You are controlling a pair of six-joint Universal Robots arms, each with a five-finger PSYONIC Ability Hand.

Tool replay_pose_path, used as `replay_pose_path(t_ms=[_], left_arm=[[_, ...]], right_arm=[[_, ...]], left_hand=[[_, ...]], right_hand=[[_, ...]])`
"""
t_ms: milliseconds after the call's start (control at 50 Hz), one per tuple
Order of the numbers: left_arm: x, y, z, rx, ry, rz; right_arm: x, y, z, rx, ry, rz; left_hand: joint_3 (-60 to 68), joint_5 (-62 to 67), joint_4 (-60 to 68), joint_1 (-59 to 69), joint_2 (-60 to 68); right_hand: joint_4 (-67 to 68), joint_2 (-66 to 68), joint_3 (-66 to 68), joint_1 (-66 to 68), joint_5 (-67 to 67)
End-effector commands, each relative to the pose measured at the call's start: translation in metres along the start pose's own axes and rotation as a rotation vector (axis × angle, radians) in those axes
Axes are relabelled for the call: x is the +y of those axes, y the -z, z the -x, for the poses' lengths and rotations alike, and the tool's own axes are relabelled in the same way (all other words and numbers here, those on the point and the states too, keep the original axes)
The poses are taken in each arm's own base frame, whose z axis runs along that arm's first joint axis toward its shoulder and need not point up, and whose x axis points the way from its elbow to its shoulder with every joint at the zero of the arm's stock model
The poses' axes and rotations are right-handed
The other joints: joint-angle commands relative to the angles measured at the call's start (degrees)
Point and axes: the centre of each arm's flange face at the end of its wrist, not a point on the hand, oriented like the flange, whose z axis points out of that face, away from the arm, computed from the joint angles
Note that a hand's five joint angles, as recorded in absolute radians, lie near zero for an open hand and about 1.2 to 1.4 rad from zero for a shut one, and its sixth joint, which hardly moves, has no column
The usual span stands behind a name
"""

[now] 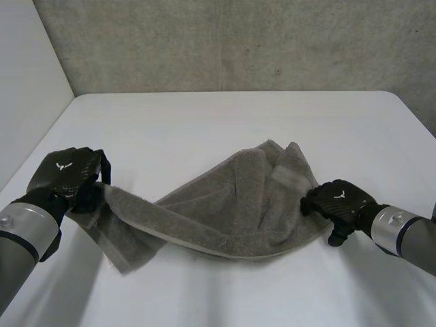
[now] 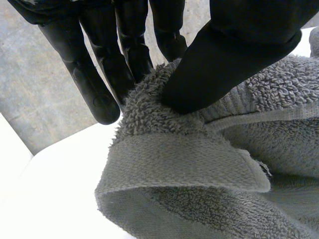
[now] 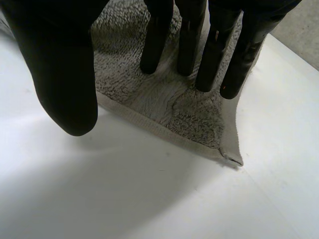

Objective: Fold the towel.

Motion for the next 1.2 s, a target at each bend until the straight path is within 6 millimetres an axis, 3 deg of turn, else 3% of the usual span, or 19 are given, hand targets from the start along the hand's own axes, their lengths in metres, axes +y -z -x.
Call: replay_pose_path(t_ms=[20, 180, 560, 880, 1200], left_arm=[[0.000, -0.002, 0.000, -0.003, -0.003, -0.016], [0.001, -0.002, 0.000, -0.002, -0.003, -0.014], [0.008, -0.005, 0.000, 0.000, 0.000, 0.010], [0.012, -0.006, -0.001, 0.005, 0.003, 0.026], [0.015, -0.007, -0.002, 0.008, 0.004, 0.039]], right_arm=[[0.006, -0.011, 0.002, -0.007, 0.009, -0.014], [0.005, -0.021, -0.003, 0.007, 0.037, -0.046], [-0.010, -0.048, 0.004, -0.021, 0.094, -0.091], [-0.037, -0.067, -0.004, -0.008, 0.087, -0.176], [-0.027, -0.077, 0.006, -0.040, 0.076, -0.156]], left_hand=[[10.6, 10.5, 10.3, 11.5, 10.2], [10.6, 10.5, 10.3, 11.5, 10.2], [10.6, 10.5, 10.3, 11.5, 10.2], [10.6, 10.5, 10.3, 11.5, 10.2], [10.6, 10.5, 10.3, 11.5, 10.2]], right_hand=[[9.8, 9.7, 9.8, 4.9, 9.4], [17.4, 17.2, 17.3, 12.5, 17.0], [18.7, 18.6, 18.7, 13.8, 18.3], [21.9, 21.8, 21.9, 17.0, 21.5], [19.2, 19.1, 19.2, 14.4, 18.8]])
